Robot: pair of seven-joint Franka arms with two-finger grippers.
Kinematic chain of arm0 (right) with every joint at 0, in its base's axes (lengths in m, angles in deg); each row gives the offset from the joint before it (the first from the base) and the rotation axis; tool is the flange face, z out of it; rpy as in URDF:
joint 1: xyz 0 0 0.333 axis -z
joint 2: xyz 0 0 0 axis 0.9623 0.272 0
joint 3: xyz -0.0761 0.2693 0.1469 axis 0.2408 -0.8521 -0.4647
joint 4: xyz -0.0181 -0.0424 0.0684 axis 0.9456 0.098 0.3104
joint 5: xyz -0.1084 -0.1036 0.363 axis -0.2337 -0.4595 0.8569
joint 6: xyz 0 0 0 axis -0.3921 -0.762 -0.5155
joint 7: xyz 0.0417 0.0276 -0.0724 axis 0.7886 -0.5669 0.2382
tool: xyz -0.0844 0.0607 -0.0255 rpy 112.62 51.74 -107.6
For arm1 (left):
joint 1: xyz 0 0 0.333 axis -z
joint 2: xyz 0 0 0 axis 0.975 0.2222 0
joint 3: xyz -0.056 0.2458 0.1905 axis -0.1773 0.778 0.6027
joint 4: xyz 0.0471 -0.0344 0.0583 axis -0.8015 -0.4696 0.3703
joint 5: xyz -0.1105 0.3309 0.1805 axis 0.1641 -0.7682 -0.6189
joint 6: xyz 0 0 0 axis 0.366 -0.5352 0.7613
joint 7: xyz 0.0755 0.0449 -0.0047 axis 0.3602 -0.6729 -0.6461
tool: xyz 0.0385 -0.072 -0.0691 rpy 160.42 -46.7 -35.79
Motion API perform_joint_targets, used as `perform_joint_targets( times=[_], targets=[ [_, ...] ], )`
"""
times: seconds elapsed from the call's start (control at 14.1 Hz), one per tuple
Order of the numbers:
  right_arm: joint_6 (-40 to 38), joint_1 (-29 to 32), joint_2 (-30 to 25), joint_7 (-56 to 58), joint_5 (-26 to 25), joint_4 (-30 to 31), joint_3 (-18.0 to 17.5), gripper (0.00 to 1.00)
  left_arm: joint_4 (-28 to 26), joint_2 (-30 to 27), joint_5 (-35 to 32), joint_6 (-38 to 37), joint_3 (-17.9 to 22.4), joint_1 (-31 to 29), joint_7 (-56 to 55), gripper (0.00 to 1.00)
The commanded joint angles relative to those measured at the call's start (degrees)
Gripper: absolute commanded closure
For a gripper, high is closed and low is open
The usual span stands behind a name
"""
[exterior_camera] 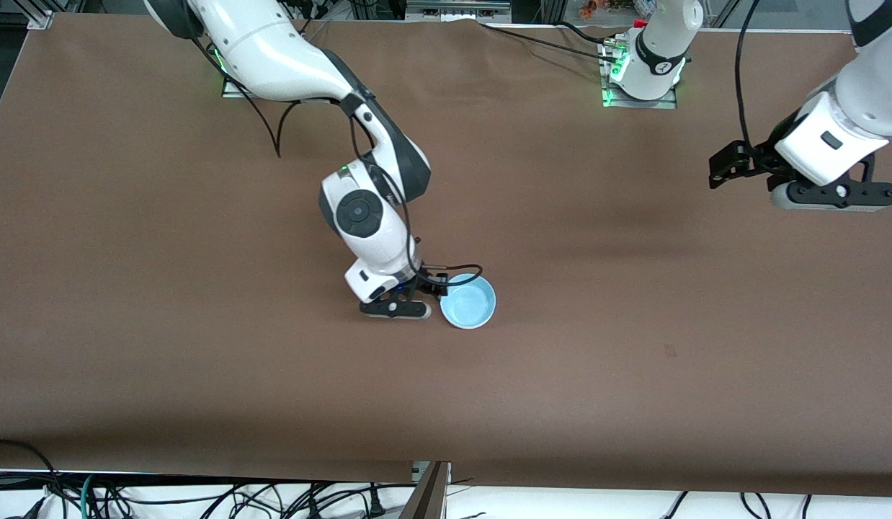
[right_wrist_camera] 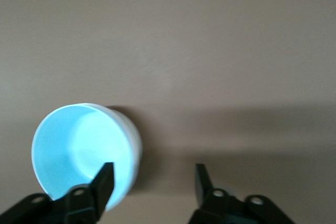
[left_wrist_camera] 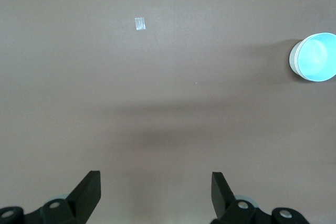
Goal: Stack pink and blue bowls on white bowl
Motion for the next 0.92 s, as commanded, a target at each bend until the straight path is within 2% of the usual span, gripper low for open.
perform_joint_targets(
  times=[0.0, 0.21, 0.28, 0.43, 0.57, 0.71, 0.85],
  targets=[
    [-15.21, 3.04, -9.46, 11.63, -0.6, 1.58, 3.5, 0.0, -1.38, -1.66, 1.56, 1.17, -0.07, -1.55, 2.79, 0.06],
    [-31.31, 6.73, -15.01, 20.95, -0.69, 1.67, 6.93, 0.0, -2.95, -1.83, 0.87, 4.31, -0.25, -1.55, 2.7, 0.04],
    [-34.32, 7.88, -16.77, 25.5, -0.51, 1.66, 7.98, 0.0, -4.18, -2.1, 0.77, 6.59, -0.25, -1.47, 2.7, 0.01],
    [-38.02, 13.22, -22.03, 30.37, -0.6, 3.5, 8.08, 0.0, -5.16, -2.01, 0.77, 9.33, -0.25, -1.47, 2.61, 0.0],
    [-41.45, 17.72, -26.96, 30.47, -0.86, 5.96, 6.86, 0.0, -5.07, -1.75, 0.6, 10.3, -0.34, -1.29, 2.44, 0.0],
    [-45.4, 22.54, -31.62, 30.56, -2.96, 6.23, 6.59, 0.0, -4.63, -1.48, 0.6, 10.13, -0.42, -1.2, 1.74, 0.0],
    [-46.21, 24.06, -35.84, 30.47, -5.68, 8.42, 6.41, 0.0, -4.37, -1.31, 0.6, 10.04, -0.34, -1.2, 1.82, 0.0]
  ],
)
